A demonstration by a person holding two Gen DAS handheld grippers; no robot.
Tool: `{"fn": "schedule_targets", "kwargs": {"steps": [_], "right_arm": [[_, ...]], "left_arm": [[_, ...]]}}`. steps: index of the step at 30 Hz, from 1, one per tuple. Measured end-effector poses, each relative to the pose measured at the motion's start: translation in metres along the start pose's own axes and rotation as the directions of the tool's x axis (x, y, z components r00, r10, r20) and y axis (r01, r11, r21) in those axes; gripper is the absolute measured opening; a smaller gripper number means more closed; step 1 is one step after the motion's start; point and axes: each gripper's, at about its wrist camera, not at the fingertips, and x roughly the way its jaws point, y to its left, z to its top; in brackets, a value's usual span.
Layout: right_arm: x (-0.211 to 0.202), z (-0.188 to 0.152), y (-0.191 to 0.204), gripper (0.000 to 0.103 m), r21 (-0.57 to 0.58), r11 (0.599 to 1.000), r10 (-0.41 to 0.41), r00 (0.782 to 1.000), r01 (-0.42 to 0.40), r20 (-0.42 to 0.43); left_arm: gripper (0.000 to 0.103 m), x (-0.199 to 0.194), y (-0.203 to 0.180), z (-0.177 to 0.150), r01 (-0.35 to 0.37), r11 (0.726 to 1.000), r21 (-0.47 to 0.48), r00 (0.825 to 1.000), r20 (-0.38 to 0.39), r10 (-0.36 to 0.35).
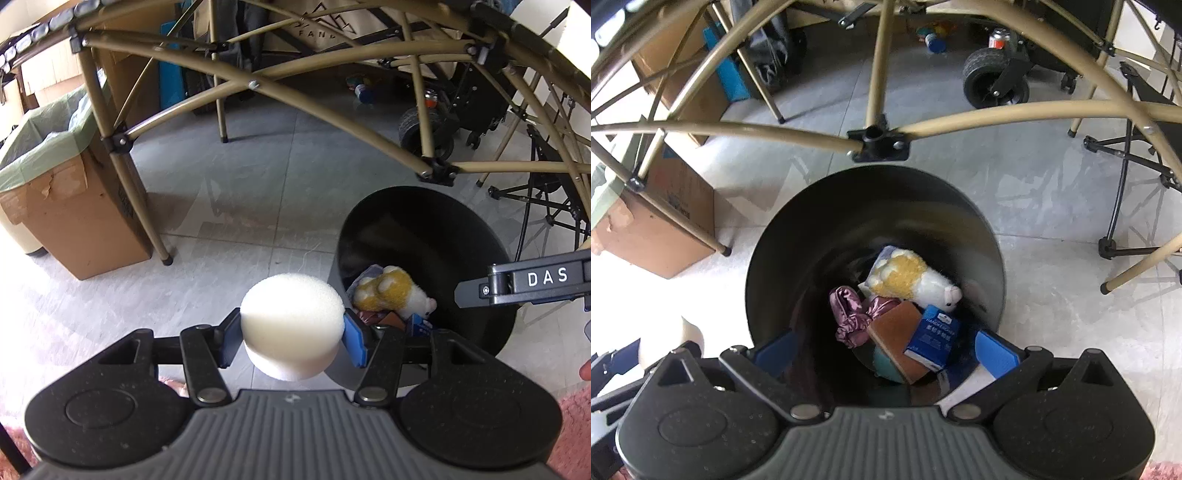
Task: Collect trash
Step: 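Withdraw the right gripper while moving the left gripper with the sponge over the bin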
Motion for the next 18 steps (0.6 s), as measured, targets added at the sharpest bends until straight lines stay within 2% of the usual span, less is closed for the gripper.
{"fn": "schedule_targets", "kwargs": {"steps": [5,18], "right_arm": [[-0.012,-0.004,-0.015,0.103,0.012,1.000,-0.008,1.000,0.007,0.029],[-0.045,-0.013,-0.066,0.103,0.100,0.995,-0.026,0.993,0.014,0.117]], "left_arm": [[0.056,-0.009,-0.018,0.005,0.003,1.000,0.031,0.999,0.035,-0.004],[0.056,-0.015,-0.073,0.026,0.040,0.992,0.117,0.997,0.068,-0.048]]}}
